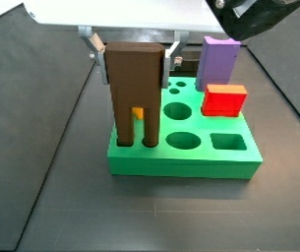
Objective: Pick up the square-circle object. Move up. Rotate the square-circle object. Move to above the board. Insert the square-circle object.
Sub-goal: Insert the square-circle object.
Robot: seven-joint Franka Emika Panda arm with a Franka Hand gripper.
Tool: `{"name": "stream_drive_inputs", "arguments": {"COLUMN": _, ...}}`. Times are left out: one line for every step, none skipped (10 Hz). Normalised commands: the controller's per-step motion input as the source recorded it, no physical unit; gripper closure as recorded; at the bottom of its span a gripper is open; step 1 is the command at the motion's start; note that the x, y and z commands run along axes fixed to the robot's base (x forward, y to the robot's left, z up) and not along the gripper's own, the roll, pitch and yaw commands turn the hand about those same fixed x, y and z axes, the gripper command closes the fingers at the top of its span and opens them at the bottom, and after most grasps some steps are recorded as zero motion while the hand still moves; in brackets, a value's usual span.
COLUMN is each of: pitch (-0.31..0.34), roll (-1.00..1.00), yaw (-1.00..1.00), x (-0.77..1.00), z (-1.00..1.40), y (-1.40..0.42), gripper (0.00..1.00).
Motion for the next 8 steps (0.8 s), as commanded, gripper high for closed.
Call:
{"name": "stream_drive_inputs", "arguments": {"pitch": -0.089, "roll": -0.06, "yaw": -0.18, "x": 0.0, "z": -0.43, "y": 0.0, "gripper": 1.0}}
{"name": "stream_drive_inputs", "arguments": {"pitch": -0.083, "roll": -0.01, "yaw": -0.06, "x": 0.0, "z": -0.48, "y": 0.0, "gripper": 1.0}}
{"name": "stream_drive_inputs", "arguments": {"pitch": -0.077, "roll": 0.0, "yaw": 0.0, "x": -0.03, "z": -0.49, "y": 0.0, "gripper": 1.0}}
{"name": "stream_drive_inputs", "arguments": {"pitch": -0.027, "roll": 0.0, "yaw": 0.11, "x": 0.0, "z": -0.41, "y": -0.03, "gripper": 1.0}}
{"name": "stream_drive_inputs", "arguments": {"pitch": 0.0, "roll": 0.03, "yaw": 0.22, "x": 0.0, "z": -0.38, "y": 0.0, "gripper": 1.0}}
{"name": "stream_drive_inputs", "arguments": {"pitch": 0.0, "roll": 0.04, "yaw": 0.25, "x": 0.0, "z": -0.34, "y": 0.0, "gripper": 1.0}}
{"name": "stream_drive_inputs", "arguments": {"pitch": 0.0, "roll": 0.01, "yaw": 0.25, "x": 0.0, "z": -0.33, "y": -0.01, "gripper": 1.0}}
{"name": "stream_drive_inputs", "arguments": {"pitch": -0.014, "roll": 0.0, "yaw": 0.0, "x": 0.0, "z": -0.33, "y": -0.01, "gripper": 1.0}}
